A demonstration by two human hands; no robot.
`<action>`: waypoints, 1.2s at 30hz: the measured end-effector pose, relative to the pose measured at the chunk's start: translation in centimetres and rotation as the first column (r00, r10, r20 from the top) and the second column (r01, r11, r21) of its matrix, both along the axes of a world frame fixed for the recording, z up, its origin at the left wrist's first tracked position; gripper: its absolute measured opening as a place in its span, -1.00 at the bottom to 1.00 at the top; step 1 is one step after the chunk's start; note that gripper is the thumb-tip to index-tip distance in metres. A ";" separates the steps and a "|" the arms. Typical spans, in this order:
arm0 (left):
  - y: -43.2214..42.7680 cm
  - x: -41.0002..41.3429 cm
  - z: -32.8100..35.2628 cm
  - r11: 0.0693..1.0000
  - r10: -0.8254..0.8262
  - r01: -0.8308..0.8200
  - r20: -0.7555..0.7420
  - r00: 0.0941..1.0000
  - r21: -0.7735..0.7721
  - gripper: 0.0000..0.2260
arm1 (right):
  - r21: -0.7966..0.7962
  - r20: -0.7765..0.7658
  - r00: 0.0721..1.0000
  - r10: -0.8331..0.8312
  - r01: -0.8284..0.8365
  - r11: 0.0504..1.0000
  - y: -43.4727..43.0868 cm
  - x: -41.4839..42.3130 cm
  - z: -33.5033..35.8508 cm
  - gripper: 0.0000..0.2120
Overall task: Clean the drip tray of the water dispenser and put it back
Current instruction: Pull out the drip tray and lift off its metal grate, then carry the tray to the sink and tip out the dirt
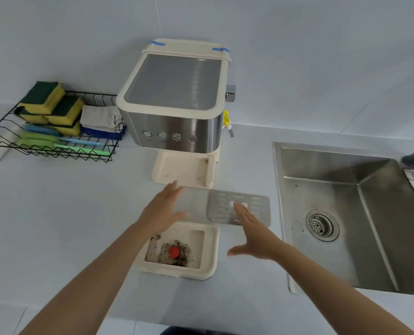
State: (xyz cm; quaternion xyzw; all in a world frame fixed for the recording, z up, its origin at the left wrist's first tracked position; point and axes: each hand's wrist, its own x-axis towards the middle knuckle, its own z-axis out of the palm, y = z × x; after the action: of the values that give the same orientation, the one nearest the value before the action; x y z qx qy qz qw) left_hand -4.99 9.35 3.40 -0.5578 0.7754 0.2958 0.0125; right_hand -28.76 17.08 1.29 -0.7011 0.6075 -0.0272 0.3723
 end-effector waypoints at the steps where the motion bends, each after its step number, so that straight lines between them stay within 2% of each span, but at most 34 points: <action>1: 0.6 1.5 -0.2 0.999 0.041 -0.041 0.002 0.999 0.005 -0.38 | 0.023 0.013 1.000 -0.001 0.000 1.000 0.6 0.7 -0.2 0.15; 7: 4.4 7.3 -1.9 0.966 0.247 -0.244 -0.027 0.969 0.084 -0.54 | 0.115 0.100 0.994 -0.041 0.030 0.993 3.3 4.4 -2.0 0.26; 12: 6.2 7.7 -3.0 0.911 0.389 -0.380 -0.031 0.921 0.158 -0.69 | 0.074 0.145 0.986 -0.082 0.072 0.995 4.4 6.3 -3.1 0.31; 20: 5.8 7.0 -2.7 0.832 0.546 -0.536 -0.038 0.837 0.147 -0.73 | 0.104 0.177 0.969 -0.171 0.155 0.982 3.8 7.2 -2.5 0.31; 25: 5.9 6.7 -2.0 0.804 0.586 -0.558 -0.113 0.803 0.207 -0.82 | 0.070 0.247 0.950 -0.190 0.177 0.982 3.9 6.7 -0.5 0.13; 29: 5.3 6.0 -1.0 0.796 0.600 -0.551 -0.207 0.773 0.250 -0.73 | 0.053 0.265 0.942 -0.208 0.201 0.978 3.8 5.7 1.8 0.03; 36: 3.5 3.0 1.1 0.842 0.534 -0.457 -0.333 0.777 0.286 -0.72 | 0.100 0.169 0.935 -0.312 0.299 0.949 3.7 2.5 5.1 0.19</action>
State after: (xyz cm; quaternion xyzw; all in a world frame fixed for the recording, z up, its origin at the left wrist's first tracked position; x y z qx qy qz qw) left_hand -1.94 12.88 4.50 -0.6664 0.5542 0.4681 -0.1721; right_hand -26.30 20.81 6.36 -0.5789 0.6728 -0.1268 0.4429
